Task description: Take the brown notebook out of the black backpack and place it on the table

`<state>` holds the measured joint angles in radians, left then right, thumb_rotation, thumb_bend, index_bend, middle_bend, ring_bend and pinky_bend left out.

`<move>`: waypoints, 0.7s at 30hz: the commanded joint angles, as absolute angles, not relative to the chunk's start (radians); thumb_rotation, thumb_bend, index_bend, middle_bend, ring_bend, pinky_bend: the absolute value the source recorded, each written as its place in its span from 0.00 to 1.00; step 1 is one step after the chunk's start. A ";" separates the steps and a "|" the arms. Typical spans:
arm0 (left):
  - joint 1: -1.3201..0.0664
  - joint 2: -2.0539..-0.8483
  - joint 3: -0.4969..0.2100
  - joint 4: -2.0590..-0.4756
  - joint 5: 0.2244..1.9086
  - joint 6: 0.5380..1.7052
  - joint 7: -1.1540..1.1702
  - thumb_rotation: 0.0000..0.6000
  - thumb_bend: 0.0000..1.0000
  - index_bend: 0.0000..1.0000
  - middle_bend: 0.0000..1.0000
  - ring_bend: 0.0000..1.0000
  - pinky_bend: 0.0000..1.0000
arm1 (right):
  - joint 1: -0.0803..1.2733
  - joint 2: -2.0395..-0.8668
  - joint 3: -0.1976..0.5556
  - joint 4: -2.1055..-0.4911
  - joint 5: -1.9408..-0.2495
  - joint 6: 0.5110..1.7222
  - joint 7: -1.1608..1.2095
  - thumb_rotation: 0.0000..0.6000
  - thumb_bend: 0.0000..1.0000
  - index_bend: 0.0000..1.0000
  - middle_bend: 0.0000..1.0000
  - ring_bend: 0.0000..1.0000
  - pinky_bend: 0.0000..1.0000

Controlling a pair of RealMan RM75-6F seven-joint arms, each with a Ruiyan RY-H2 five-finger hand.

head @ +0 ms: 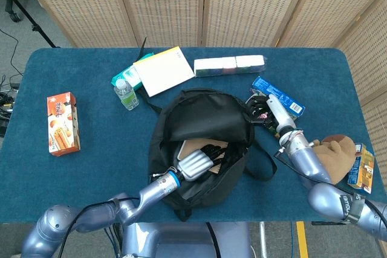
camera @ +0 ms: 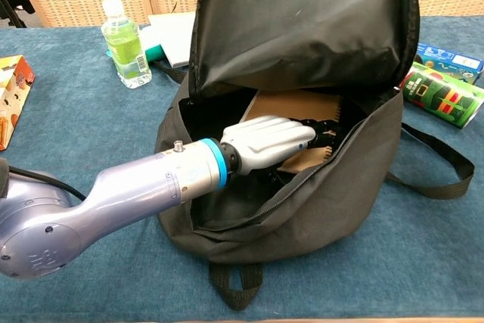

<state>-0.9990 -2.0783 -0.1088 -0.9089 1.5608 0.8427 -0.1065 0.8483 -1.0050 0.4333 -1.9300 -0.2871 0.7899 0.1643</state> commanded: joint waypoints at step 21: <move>-0.987 -2.109 -0.109 -0.842 1.581 0.965 -0.141 1.00 0.69 0.67 0.44 0.31 0.44 | 0.836 -0.977 0.437 -1.914 -0.295 0.781 0.202 1.00 0.74 0.69 0.66 0.42 0.42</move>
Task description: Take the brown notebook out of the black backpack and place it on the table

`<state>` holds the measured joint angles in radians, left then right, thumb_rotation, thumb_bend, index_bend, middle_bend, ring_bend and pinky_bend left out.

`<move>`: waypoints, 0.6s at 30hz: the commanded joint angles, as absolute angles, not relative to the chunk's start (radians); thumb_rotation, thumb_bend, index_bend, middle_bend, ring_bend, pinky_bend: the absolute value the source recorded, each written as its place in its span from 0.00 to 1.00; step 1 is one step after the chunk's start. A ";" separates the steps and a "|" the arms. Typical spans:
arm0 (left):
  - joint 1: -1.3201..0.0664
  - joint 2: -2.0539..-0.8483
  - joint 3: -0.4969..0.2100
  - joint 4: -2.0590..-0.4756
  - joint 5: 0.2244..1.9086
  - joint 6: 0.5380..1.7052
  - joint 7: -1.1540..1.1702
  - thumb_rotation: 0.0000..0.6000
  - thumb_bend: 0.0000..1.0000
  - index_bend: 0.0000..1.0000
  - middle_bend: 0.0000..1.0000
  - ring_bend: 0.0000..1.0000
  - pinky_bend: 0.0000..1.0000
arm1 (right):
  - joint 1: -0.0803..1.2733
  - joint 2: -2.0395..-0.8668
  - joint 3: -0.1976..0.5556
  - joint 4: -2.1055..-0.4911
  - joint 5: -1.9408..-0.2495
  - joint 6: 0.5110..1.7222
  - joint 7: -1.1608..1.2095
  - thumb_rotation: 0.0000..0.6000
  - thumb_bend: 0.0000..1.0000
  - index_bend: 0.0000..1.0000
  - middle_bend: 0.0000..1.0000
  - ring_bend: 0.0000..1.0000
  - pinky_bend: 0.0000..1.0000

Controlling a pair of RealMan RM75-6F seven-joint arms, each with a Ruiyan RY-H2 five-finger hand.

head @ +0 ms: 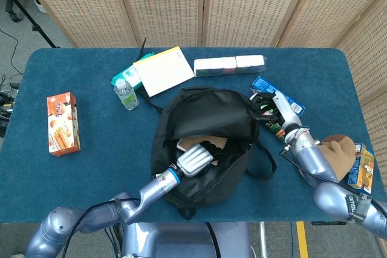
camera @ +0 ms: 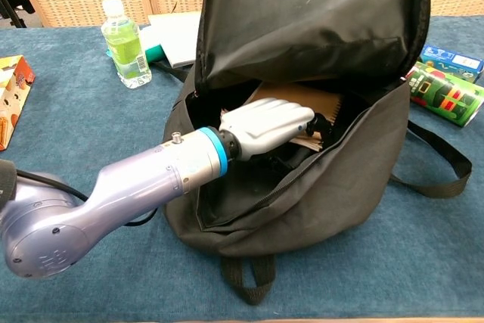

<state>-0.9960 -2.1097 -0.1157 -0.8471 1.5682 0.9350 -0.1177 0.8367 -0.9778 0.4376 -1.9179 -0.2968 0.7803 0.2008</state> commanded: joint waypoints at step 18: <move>-0.870 -1.935 -0.029 -1.034 1.678 1.234 -0.326 1.00 0.69 0.79 0.53 0.38 0.48 | 0.857 -1.039 0.378 -1.793 -0.224 0.775 0.176 1.00 0.74 0.69 0.66 0.42 0.42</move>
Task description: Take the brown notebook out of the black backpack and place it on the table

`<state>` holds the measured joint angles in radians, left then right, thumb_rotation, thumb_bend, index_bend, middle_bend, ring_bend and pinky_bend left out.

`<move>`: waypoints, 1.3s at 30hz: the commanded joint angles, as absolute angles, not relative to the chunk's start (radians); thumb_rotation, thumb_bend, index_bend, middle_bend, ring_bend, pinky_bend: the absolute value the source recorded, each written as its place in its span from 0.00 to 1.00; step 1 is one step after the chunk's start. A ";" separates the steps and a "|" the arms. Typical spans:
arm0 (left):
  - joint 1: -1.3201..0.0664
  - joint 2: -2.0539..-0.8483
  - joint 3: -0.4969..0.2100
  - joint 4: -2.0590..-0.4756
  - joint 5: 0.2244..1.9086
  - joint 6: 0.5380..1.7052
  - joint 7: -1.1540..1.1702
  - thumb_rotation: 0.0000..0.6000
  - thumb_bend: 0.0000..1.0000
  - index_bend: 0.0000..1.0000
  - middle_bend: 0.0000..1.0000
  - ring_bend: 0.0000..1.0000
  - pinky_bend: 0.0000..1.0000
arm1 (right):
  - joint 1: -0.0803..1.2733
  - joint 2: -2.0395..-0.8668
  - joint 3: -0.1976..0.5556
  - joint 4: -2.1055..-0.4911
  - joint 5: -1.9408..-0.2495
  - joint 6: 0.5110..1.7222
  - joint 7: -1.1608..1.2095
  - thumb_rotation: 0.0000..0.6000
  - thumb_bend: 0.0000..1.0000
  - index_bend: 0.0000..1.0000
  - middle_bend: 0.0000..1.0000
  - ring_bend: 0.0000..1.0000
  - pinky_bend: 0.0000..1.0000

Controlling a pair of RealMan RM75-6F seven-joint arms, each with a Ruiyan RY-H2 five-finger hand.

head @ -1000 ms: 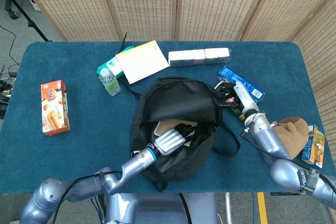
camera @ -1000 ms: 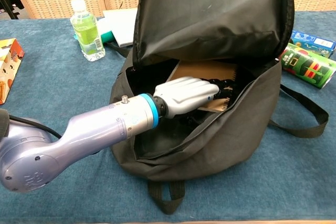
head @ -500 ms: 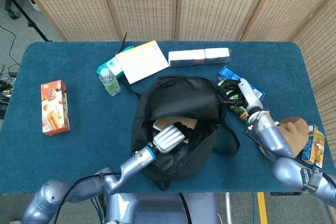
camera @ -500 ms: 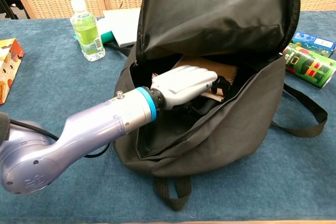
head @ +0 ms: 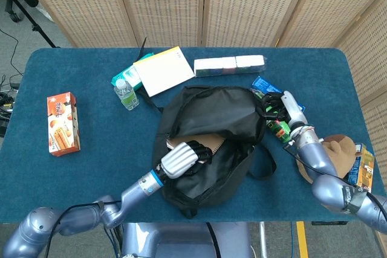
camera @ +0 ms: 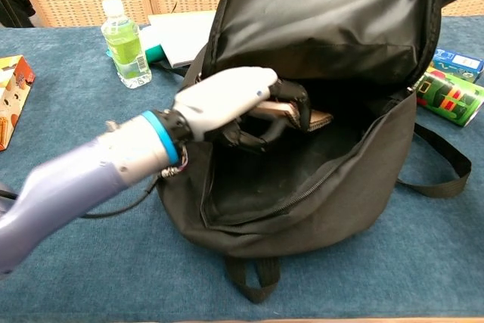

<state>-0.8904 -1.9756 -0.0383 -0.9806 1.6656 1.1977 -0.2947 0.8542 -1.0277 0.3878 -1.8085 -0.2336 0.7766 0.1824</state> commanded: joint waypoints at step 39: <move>-0.792 -1.628 -0.094 -1.442 1.735 1.461 -0.624 1.00 0.69 0.81 0.54 0.38 0.49 | 0.842 -1.129 0.329 -1.612 -0.178 0.625 0.194 1.00 0.75 0.70 0.67 0.42 0.42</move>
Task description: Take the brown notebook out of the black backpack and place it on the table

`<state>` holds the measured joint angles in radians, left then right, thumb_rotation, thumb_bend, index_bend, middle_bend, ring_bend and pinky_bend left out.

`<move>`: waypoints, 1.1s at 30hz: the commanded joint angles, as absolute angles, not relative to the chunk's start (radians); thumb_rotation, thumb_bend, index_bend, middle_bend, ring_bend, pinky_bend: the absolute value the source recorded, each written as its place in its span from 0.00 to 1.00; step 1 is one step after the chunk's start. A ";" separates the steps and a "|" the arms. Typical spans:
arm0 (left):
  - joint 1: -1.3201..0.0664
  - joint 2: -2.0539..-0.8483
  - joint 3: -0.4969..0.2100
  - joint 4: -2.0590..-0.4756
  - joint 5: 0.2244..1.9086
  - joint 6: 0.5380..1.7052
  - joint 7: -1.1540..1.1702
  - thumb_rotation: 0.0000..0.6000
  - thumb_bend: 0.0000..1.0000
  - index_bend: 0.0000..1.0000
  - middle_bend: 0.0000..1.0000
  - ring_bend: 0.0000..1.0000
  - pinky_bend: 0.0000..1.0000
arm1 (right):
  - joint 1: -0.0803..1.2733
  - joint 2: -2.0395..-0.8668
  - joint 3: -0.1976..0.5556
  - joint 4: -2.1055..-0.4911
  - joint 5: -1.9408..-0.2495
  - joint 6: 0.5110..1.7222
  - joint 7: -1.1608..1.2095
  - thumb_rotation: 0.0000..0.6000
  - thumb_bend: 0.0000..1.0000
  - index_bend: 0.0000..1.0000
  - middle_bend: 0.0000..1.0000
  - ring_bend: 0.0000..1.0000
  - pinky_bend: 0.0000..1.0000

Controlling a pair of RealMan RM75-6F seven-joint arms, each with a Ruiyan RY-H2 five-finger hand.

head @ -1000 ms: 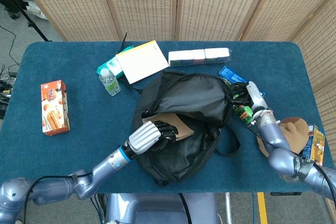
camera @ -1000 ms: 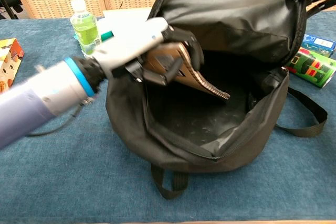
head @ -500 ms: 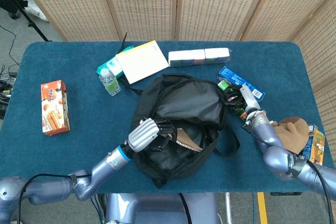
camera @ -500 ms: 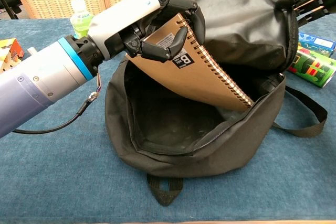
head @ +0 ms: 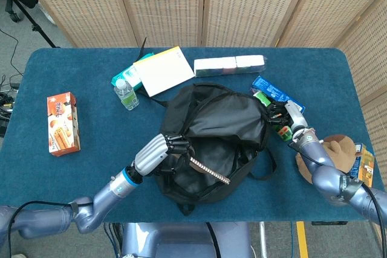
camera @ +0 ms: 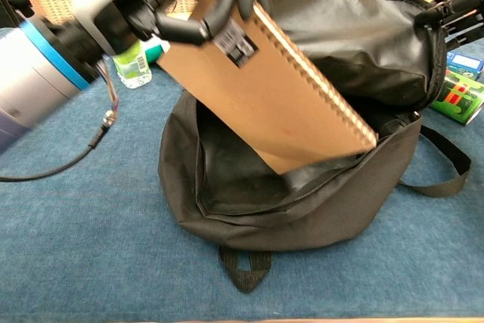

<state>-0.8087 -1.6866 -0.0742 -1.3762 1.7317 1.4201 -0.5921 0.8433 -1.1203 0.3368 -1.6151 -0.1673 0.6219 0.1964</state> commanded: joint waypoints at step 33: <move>-0.752 -1.001 0.105 -1.440 1.621 0.965 -0.869 1.00 0.63 0.61 0.32 0.21 0.45 | 0.834 -1.192 0.286 -1.712 -0.256 0.800 0.101 1.00 0.75 0.70 0.67 0.42 0.42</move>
<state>-0.7650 -0.8961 0.1315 -1.5099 1.7282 1.0558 -1.0629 0.8355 -1.1910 0.2867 -1.7107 -0.2547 0.7989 0.1019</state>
